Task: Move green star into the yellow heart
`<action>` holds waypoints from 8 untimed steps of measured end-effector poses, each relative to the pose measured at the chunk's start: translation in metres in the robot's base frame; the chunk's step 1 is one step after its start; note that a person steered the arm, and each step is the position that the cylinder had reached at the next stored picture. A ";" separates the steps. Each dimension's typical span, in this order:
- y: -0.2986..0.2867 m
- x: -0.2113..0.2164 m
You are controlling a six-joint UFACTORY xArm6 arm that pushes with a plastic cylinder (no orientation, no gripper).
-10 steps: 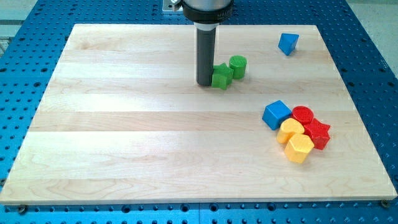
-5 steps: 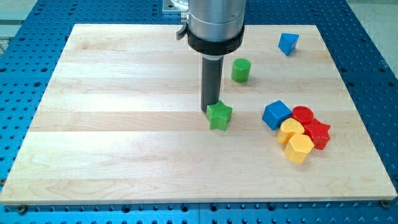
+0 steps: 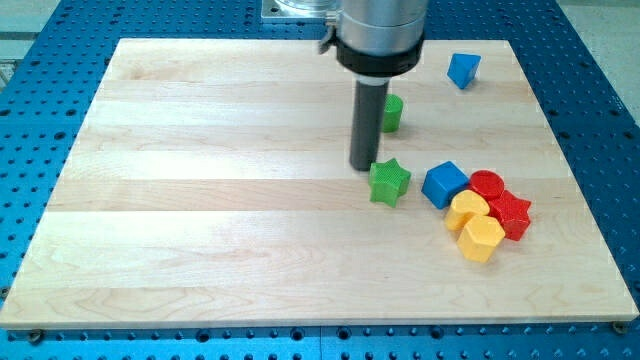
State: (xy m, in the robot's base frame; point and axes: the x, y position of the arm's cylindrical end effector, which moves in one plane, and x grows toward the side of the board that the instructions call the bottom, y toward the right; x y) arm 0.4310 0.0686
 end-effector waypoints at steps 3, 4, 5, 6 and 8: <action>-0.002 0.043; -0.010 0.044; -0.049 0.051; -0.043 0.063; -0.043 0.063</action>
